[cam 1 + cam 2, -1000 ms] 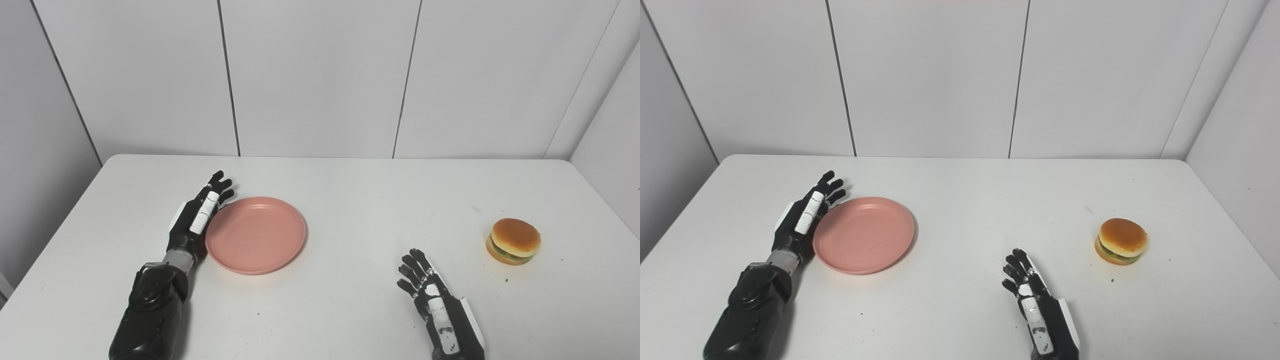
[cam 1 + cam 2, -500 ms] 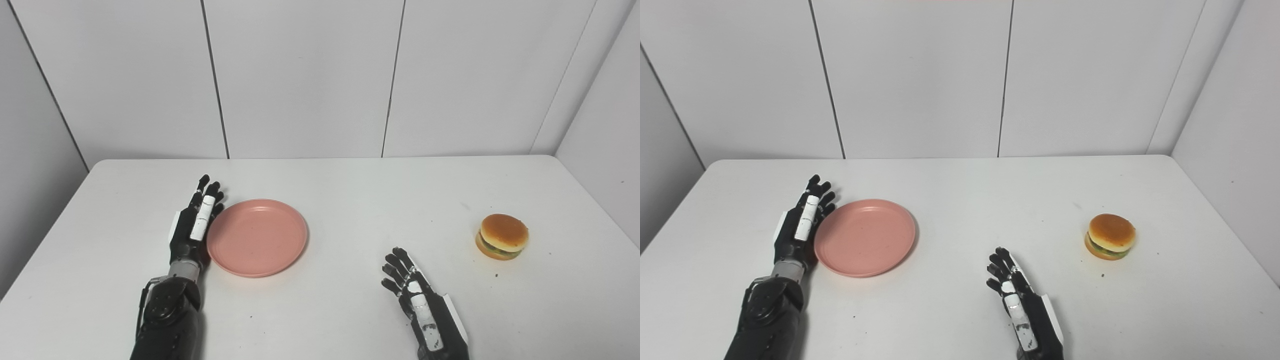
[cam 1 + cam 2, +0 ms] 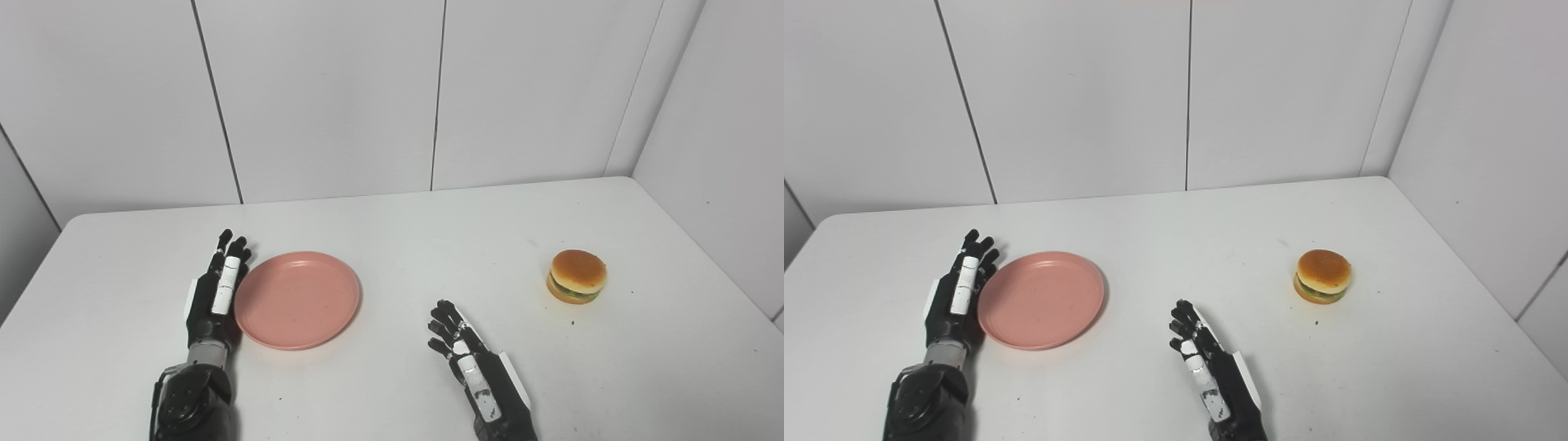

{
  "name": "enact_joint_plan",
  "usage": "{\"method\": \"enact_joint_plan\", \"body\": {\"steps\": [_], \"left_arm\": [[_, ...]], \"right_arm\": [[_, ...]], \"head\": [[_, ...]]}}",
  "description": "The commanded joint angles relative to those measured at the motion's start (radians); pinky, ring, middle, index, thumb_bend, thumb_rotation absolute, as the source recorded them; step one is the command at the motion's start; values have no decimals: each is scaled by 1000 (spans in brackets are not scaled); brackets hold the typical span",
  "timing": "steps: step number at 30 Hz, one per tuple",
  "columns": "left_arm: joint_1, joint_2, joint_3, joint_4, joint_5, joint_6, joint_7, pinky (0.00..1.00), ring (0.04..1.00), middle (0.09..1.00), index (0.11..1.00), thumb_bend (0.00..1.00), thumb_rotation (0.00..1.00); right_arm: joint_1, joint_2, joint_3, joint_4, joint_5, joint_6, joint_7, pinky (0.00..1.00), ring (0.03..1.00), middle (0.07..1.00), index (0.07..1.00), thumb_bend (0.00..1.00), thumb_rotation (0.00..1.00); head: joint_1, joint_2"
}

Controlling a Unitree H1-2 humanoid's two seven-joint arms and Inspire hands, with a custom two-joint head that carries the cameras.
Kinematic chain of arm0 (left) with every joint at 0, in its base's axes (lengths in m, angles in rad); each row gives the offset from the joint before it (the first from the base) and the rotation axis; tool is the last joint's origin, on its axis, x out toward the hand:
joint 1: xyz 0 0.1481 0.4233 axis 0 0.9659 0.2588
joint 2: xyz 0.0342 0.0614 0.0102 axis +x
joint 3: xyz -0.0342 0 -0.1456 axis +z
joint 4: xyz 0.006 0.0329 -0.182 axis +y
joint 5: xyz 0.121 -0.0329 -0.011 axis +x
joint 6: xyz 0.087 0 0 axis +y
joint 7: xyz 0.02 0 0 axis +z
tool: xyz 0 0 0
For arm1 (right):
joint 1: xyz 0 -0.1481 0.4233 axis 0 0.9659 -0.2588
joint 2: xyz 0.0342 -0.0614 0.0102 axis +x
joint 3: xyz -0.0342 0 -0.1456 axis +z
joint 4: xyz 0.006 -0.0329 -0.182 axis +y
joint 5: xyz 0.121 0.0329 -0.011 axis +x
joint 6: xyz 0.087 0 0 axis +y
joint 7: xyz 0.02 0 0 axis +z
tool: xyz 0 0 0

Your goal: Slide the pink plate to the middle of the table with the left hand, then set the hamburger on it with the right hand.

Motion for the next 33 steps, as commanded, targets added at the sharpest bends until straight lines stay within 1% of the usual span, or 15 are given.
{"method": "enact_joint_plan", "body": {"steps": [1,3,5,7,9,11,16,18,25,33], "left_arm": [[9,-6,-3,-6,-11,-4,-14,1000,959,945,956,982,742],[9,-7,-2,-5,-14,-7,-18,1000,960,942,954,973,738],[9,-10,-1,-5,-17,-7,-20,1000,958,937,947,967,732],[7,-9,-1,-1,-18,-8,-24,1000,952,936,942,973,727],[6,-7,0,3,-19,-8,-27,1000,947,935,939,975,724],[3,-5,2,5,-22,-8,-31,1000,947,935,940,974,722],[-7,4,6,22,-30,-10,-45,1000,949,934,950,959,715],[-11,7,5,27,-34,-9,-47,992,944,927,938,980,716],[-16,7,7,25,-40,4,-53,996,942,916,925,983,716],[-13,-1,6,13,-39,15,-54,1000,946,921,923,978,710]], "right_arm": [[48,55,13,37,-3,3,1,914,929,939,936,790,881],[44,64,14,56,-35,-43,-19,909,928,940,933,775,879],[42,74,14,81,-96,-118,-54,905,937,945,938,757,909],[39,89,9,112,-121,-195,-79,928,962,965,951,757,937],[36,101,5,138,-129,-245,-93,952,981,983,961,762,942],[33,110,2,155,-143,-270,-106,961,988,994,969,774,954],[23,121,9,177,-169,-283,-124,983,1000,1000,976,765,989],[20,122,12,182,-171,-281,-123,992,1000,1000,982,763,987],[18,125,18,178,-172,-261,-122,991,1000,1000,985,764,979],[18,108,29,165,-162,-241,-97,976,997,1000,979,751,990]], "head": [[1,0],[-23,-6],[-34,-9],[-46,-10],[-56,-11],[-70,-13],[-97,-21],[-103,-21],[-107,-22],[-98,-20]]}}
